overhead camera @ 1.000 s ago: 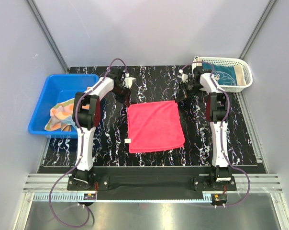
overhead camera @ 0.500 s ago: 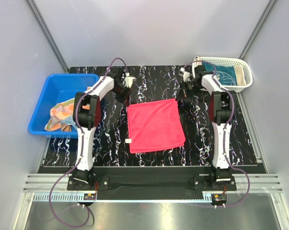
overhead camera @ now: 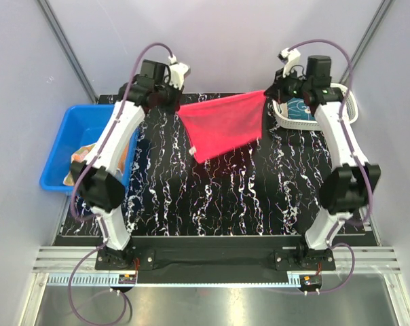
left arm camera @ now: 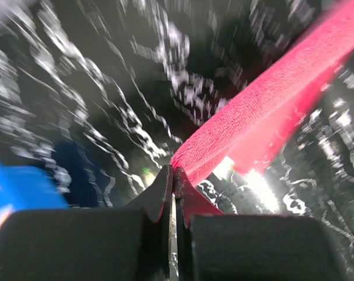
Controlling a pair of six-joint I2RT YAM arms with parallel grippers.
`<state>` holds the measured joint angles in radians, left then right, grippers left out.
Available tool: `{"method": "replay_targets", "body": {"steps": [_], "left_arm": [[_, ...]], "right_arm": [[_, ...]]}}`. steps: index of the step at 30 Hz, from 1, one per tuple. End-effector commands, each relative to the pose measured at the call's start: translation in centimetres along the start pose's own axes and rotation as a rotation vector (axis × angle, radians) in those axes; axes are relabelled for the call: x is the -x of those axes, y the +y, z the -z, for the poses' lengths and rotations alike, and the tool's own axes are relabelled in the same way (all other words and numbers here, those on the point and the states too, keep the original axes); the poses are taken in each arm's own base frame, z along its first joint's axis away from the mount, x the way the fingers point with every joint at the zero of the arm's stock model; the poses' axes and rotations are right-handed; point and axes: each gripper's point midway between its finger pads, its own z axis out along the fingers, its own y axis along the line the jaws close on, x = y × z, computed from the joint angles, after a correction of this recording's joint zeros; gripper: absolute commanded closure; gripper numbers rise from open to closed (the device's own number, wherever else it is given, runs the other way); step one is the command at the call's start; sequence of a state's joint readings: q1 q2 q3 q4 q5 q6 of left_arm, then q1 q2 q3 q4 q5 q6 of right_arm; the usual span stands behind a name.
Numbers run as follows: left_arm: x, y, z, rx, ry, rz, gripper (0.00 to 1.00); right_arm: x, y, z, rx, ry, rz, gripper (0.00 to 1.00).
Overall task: Fold and stack the towels
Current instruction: Fold the towel
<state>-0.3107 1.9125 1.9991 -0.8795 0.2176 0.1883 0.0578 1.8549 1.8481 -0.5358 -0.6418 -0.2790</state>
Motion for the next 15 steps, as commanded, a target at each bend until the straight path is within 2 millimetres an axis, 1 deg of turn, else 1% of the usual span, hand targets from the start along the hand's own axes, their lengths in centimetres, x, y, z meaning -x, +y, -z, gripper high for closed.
{"method": "replay_targets", "body": {"steps": [1,2,3,4,5,6,7,8,9,10,11,12,13,14,15], "left_arm": [[4.9,-0.3,6.7,0.124,-0.170,-0.084,1.00],[5.5,-1.2,8.2,0.131,-0.203,-0.107,1.00],[5.6,-1.7,8.9,0.136,-0.217,-0.123,1.00],[5.7,-2.2,9.4,0.135,-0.230,-0.137,1.00],[5.5,-3.4,10.5,0.122,-0.254,-0.161,1.00],[5.4,-3.9,11.1,0.120,-0.269,-0.177,1.00],[5.3,-4.6,11.7,0.114,-0.288,-0.187,1.00],[4.6,-5.6,12.8,0.102,-0.311,-0.194,1.00],[4.3,-6.2,13.4,0.095,-0.323,-0.193,1.00],[3.7,-6.8,13.9,0.085,-0.325,-0.190,1.00],[3.3,-8.0,15.5,0.061,-0.351,-0.187,1.00],[1.7,-8.6,15.1,0.041,-0.320,-0.184,1.00],[1.0,-9.3,15.6,0.024,-0.316,-0.183,1.00],[0.0,-10.6,16.5,-0.005,-0.305,-0.183,1.00],[-1.5,-11.3,16.2,-0.025,-0.271,-0.181,1.00]], "right_arm": [[6.4,1.5,5.8,-0.110,-0.178,0.111,1.00],[6.8,2.1,6.7,-0.114,-0.196,0.113,1.00],[6.3,2.5,7.2,-0.117,-0.195,0.109,1.00],[7.5,3.9,9.2,-0.119,-0.239,0.134,1.00],[6.6,4.4,9.4,-0.114,-0.230,0.114,1.00],[6.4,5.1,10.1,-0.111,-0.237,0.109,1.00],[7.2,6.6,12.0,-0.106,-0.276,0.129,1.00],[5.6,7.1,12.0,-0.098,-0.258,0.094,1.00],[5.3,7.9,12.6,-0.093,-0.263,0.088,1.00],[5.5,9.3,14.4,-0.093,-0.288,0.096,1.00],[4.0,9.9,14.5,-0.083,-0.269,0.057,1.00],[3.5,10.9,15.1,-0.070,-0.273,0.048,1.00],[3.4,12.8,16.8,-0.056,-0.295,0.055,1.00],[1.7,13.4,16.8,-0.046,-0.274,0.013,1.00],[1.1,14.2,17.5,-0.044,-0.278,0.004,1.00]]}}
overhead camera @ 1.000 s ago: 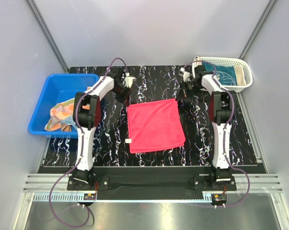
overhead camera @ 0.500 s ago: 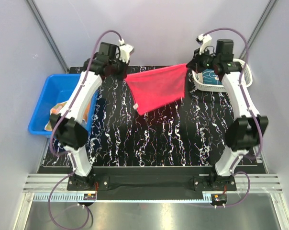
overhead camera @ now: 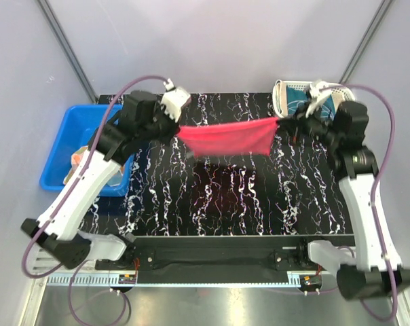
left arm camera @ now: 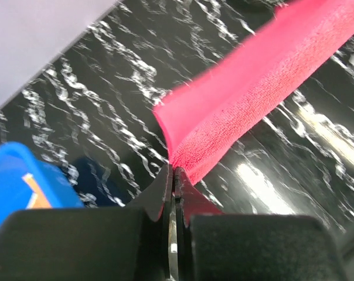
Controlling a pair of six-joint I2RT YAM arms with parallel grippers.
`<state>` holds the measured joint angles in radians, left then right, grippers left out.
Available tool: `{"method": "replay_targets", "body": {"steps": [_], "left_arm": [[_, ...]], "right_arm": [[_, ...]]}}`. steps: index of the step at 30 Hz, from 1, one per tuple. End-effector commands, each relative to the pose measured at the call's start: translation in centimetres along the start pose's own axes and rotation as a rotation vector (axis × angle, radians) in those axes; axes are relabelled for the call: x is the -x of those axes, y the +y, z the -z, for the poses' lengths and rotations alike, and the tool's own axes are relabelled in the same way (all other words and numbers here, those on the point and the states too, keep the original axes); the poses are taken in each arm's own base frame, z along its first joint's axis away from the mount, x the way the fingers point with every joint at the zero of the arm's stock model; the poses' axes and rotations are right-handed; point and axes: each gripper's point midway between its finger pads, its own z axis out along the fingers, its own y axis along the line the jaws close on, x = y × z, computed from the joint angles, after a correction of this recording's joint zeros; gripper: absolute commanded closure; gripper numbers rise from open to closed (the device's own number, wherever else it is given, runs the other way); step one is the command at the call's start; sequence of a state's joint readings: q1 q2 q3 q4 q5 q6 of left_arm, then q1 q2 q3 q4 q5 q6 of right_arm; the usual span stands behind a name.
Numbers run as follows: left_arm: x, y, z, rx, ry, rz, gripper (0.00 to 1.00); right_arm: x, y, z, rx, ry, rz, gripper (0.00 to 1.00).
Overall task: Fold and stack the towels
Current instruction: Fold the towel
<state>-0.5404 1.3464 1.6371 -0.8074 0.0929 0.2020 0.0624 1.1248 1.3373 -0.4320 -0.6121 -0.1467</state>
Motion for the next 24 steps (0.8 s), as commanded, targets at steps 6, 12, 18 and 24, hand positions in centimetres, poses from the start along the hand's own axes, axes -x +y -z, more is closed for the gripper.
{"method": "replay_targets", "body": {"steps": [6,12,18,24], "left_arm": [[-4.1,-3.9,2.1,-0.066,0.059,0.011,1.00],[-8.6,-0.8,-5.1,-0.022,0.249,0.012,1.00],[-10.7,5.0,-14.1,-0.006,0.312,0.077,1.00],[-12.9,11.0,-22.8,0.002,0.380,0.107,1.00]], "right_arm": [[-3.5,4.6,4.5,0.005,-0.054,-0.136,1.00],[-8.4,1.2,-1.4,0.005,0.030,-0.242,1.00],[-17.2,-4.7,-11.2,0.003,0.154,-0.328,1.00],[-22.7,-10.3,-19.9,0.002,0.265,-0.378,1.00]]}}
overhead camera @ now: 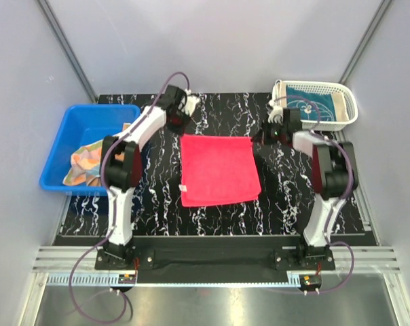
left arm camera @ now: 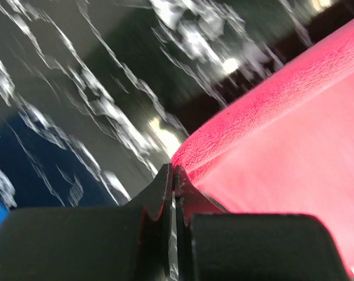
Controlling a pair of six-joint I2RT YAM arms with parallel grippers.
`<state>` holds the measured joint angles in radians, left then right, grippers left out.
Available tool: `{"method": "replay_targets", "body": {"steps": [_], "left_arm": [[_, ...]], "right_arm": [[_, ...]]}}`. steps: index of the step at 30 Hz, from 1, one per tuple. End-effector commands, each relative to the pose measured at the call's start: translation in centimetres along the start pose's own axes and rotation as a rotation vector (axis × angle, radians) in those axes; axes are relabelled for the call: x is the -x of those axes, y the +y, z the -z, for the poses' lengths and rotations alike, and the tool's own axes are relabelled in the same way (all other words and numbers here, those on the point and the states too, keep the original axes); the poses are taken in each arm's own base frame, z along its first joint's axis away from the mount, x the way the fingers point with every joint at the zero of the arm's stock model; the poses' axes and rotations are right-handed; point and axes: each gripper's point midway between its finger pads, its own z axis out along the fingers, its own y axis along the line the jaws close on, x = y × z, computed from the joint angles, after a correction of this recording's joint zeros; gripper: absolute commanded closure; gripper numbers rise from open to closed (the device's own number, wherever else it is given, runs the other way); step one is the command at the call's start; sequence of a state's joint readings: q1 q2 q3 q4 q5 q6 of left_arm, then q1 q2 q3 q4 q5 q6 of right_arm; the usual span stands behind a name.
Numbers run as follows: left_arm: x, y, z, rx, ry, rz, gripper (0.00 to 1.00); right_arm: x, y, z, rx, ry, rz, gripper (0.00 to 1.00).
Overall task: Fold and stack the towels
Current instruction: Fold the towel
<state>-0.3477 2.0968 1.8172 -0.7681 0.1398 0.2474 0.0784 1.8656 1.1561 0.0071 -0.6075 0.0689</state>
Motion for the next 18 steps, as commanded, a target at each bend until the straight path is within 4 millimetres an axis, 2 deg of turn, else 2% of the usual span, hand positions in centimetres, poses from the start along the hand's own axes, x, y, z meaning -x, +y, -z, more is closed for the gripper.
{"method": "replay_targets", "body": {"steps": [1,2,3,4,5,7,9,10,12,13,15,16,18], "left_arm": [[5.0,3.5,-1.1,0.030,-0.112,-0.036,1.00],[5.2,4.3,-1.5,0.041,-0.111,-0.033,1.00],[5.5,4.8,-1.8,0.052,-0.118,-0.035,1.00],[6.1,5.4,-2.1,0.066,-0.130,-0.036,1.00],[6.1,5.6,-2.3,0.073,-0.128,-0.042,1.00],[6.2,5.8,-2.0,0.085,-0.136,-0.044,1.00],[6.1,5.9,-1.8,0.095,-0.137,-0.047,1.00],[6.5,5.9,-0.9,0.108,-0.156,-0.052,1.00],[5.5,5.7,-0.8,0.109,-0.142,-0.053,1.00],[6.0,5.6,0.3,0.118,-0.167,-0.060,1.00],[5.2,5.2,0.5,0.116,-0.162,-0.060,1.00],[5.7,4.8,1.5,0.120,-0.183,-0.067,1.00],[4.8,4.1,1.7,0.109,-0.168,-0.070,1.00]], "right_arm": [[7.3,-1.2,-2.9,0.019,-0.141,0.115,1.00],[9.9,-1.1,-3.1,0.023,-0.184,0.149,1.00],[9.3,-1.9,-4.2,0.025,-0.156,0.136,1.00],[9.8,-2.0,-4.6,0.030,-0.154,0.161,1.00],[11.6,-1.8,-4.6,0.034,-0.176,0.184,1.00],[11.9,-2.4,-5.0,0.022,-0.169,0.215,1.00],[11.7,-2.3,-4.6,0.016,-0.157,0.225,1.00],[11.7,-2.1,-4.4,0.019,-0.158,0.243,1.00],[11.4,-1.4,-3.7,0.033,-0.157,0.263,1.00],[10.6,-1.5,-3.6,0.032,-0.144,0.265,1.00],[10.7,-0.8,-2.6,0.033,-0.154,0.283,1.00],[9.7,-0.8,-2.5,0.033,-0.136,0.274,1.00],[9.6,-0.1,-1.4,0.035,-0.142,0.292,1.00]]}}
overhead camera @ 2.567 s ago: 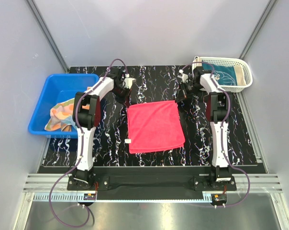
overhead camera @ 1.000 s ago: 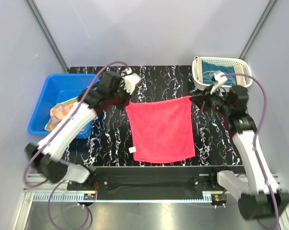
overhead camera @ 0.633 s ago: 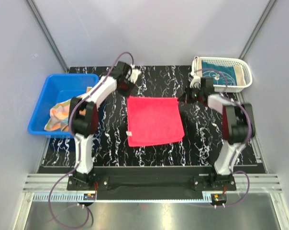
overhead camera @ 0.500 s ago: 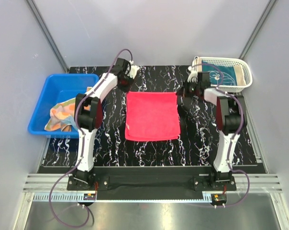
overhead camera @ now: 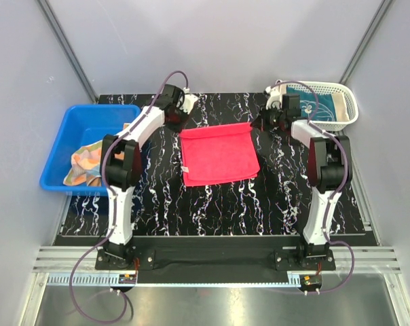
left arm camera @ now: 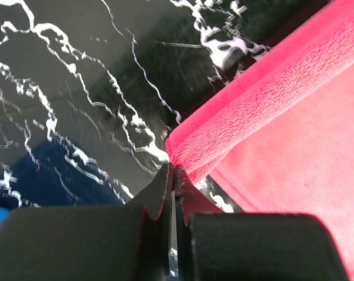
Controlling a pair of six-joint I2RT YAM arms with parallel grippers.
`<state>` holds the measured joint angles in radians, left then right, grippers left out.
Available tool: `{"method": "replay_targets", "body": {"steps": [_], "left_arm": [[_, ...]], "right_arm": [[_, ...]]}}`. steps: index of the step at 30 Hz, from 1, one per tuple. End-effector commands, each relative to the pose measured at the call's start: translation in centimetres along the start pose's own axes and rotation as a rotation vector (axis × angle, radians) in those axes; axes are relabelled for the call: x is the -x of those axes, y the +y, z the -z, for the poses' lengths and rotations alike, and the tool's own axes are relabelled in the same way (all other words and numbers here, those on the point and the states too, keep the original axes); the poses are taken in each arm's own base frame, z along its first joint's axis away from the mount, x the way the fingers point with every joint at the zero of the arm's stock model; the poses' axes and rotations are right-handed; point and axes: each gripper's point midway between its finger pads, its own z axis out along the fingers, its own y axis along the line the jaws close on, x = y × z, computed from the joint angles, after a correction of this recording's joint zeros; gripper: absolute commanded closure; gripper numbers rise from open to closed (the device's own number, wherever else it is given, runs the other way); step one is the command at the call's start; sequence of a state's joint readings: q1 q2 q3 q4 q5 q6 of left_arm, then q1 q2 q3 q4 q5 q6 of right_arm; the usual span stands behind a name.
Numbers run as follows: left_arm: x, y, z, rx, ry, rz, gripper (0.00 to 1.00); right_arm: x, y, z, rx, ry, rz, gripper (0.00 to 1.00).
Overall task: Fold and stack the towels
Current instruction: Fold the towel
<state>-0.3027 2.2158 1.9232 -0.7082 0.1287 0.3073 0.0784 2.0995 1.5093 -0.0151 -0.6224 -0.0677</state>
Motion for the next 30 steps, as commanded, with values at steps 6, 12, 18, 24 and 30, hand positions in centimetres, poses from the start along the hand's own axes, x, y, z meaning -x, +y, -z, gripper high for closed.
{"method": "replay_targets", "body": {"steps": [6,12,18,24,30], "left_arm": [[1.8,-2.6,6.1,0.013,-0.110,-0.052,1.00],[0.1,-5.7,7.0,-0.015,-0.057,-0.060,1.00],[-3.8,-9.0,7.7,-0.046,0.017,-0.064,1.00],[-6.0,-10.3,8.3,-0.067,0.042,-0.048,1.00],[-8.4,-12.3,8.3,-0.106,0.074,-0.036,1.00]], "right_arm": [[1.8,2.7,4.9,-0.014,-0.081,0.204,1.00],[-0.4,3.3,6.2,-0.030,-0.048,0.189,1.00],[-3.2,3.7,7.5,-0.054,0.009,0.148,1.00],[-5.6,4.3,9.0,-0.084,0.066,0.065,1.00],[-7.8,5.5,10.2,-0.091,0.117,-0.039,1.00]]}}
